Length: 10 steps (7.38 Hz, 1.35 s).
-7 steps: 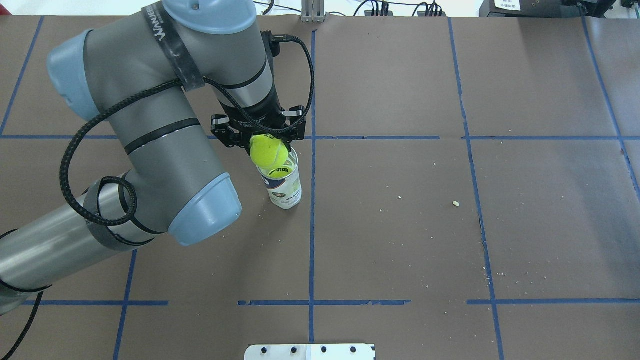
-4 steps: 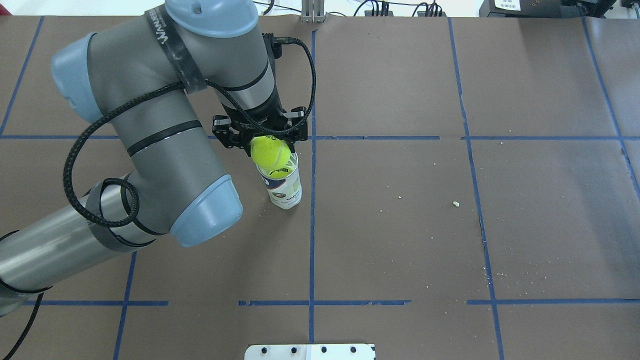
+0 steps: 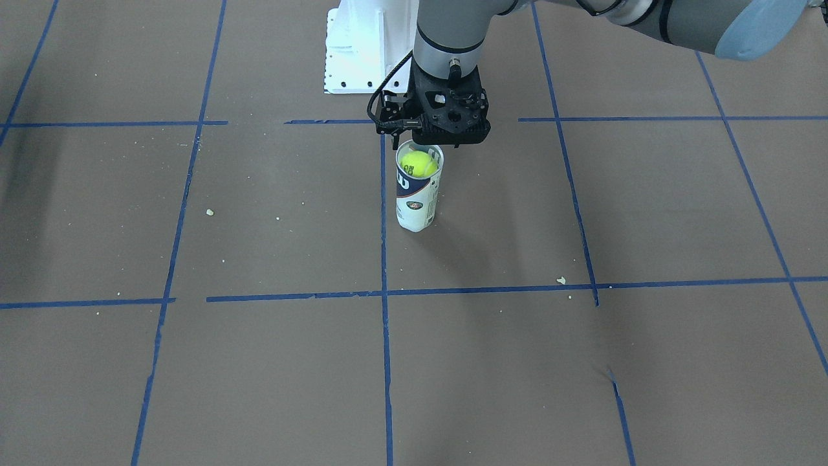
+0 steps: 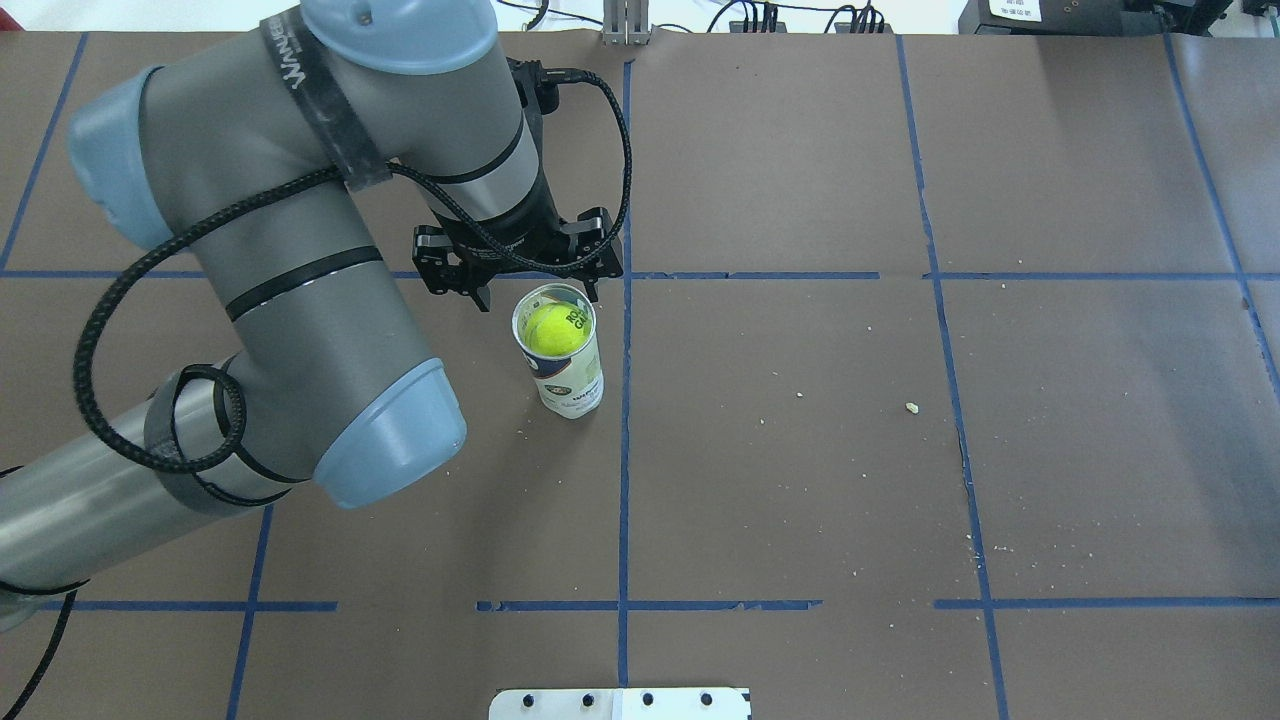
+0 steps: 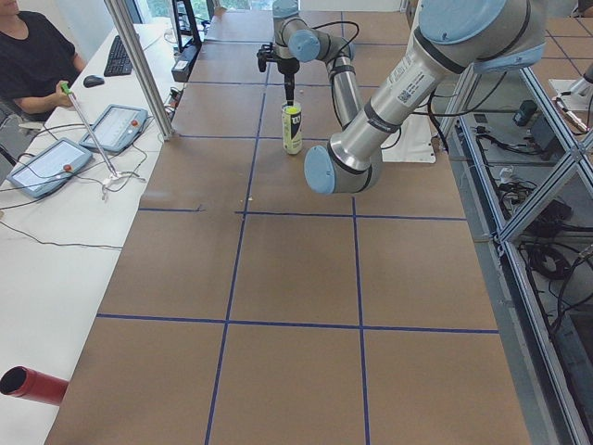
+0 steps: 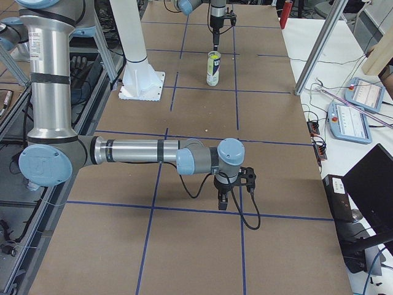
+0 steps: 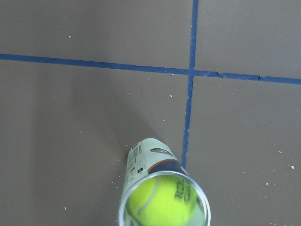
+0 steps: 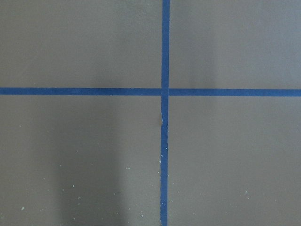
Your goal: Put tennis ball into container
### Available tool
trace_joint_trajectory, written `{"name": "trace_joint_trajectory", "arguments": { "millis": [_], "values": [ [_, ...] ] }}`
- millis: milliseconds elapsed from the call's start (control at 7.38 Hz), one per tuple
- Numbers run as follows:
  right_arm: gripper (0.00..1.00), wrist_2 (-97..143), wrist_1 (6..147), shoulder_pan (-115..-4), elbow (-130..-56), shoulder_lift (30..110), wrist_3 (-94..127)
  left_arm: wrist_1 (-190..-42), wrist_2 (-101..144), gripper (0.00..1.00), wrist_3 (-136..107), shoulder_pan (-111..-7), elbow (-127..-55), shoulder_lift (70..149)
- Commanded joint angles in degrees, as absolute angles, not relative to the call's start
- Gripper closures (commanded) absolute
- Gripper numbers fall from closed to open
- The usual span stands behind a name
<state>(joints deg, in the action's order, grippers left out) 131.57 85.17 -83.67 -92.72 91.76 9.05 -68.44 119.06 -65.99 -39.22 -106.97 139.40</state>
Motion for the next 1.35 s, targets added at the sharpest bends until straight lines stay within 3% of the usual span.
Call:
{"name": "trace_joint_trajectory", "arguments": {
  "millis": [0, 271, 542, 677, 1219],
  "values": [
    [0.00, 131.6, 85.2, -83.7, -92.7, 91.8, 9.1, -68.9, 118.9, 0.00, -62.7, -40.0, -112.2, 135.0],
    [0.00, 131.6, 85.2, -83.7, -92.7, 91.8, 9.1, -70.5, 119.1, 0.00, -52.7, -47.2, -112.2, 130.5],
    [0.00, 131.6, 85.2, -83.7, -92.7, 91.8, 9.1, -71.8, 121.0, 0.00, -38.9, -60.7, -112.1, 124.4],
    [0.00, 131.6, 85.2, -83.7, -92.7, 91.8, 9.1, -73.2, 123.6, 0.00, -28.6, -66.0, -111.9, 117.1],
    [0.00, 131.6, 85.2, -83.7, -92.7, 91.8, 9.1, -80.2, 124.0, 0.00, 0.3, -85.2, -97.8, 105.8]
  ]
}}
